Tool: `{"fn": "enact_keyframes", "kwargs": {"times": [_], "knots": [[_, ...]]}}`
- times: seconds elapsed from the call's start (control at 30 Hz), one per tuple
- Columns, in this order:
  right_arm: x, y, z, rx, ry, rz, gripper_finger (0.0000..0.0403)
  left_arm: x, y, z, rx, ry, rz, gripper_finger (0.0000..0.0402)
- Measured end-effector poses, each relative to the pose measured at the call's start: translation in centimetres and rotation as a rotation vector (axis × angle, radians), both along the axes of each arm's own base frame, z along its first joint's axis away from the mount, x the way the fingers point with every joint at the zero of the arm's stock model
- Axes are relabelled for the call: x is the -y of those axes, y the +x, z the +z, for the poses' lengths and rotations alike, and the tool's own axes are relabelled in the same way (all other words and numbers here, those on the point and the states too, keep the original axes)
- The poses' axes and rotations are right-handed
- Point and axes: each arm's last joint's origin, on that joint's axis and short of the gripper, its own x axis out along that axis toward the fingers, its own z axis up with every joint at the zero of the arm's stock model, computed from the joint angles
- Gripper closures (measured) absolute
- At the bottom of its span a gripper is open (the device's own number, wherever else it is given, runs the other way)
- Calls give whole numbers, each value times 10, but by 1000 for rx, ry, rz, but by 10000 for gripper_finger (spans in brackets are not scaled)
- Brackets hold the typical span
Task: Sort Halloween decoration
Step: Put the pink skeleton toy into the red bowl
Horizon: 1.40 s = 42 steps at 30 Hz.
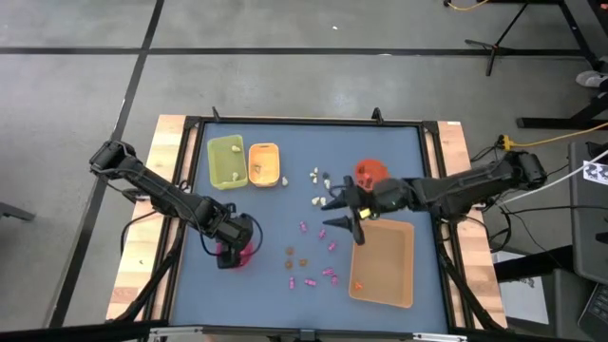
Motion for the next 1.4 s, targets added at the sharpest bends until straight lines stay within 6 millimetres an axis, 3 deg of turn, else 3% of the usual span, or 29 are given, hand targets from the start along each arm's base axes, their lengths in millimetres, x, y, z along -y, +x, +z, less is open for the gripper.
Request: {"fn": "enact_keyframes", "kwargs": {"times": [0.3, 0.6, 0.8, 1.0, 1.4], "knots": [[-52, 1, 28, 59, -57, -91, 217, 0, 0, 0, 7, 6, -33, 260], [-69, 48, 30, -296, -218, -134, 217, -1, 2, 0, 43, 64, -16, 260], [-59, 69, 6, -645, -353, -143, 217, -1, 3, 1, 59, 70, -13, 260], [-45, 82, -27, -823, -341, -64, 217, -1, 4, 1, 65, 76, -11, 260], [-35, 106, -86, -970, -401, 47, 217, -1, 4, 1, 72, 78, -8, 260]]}}
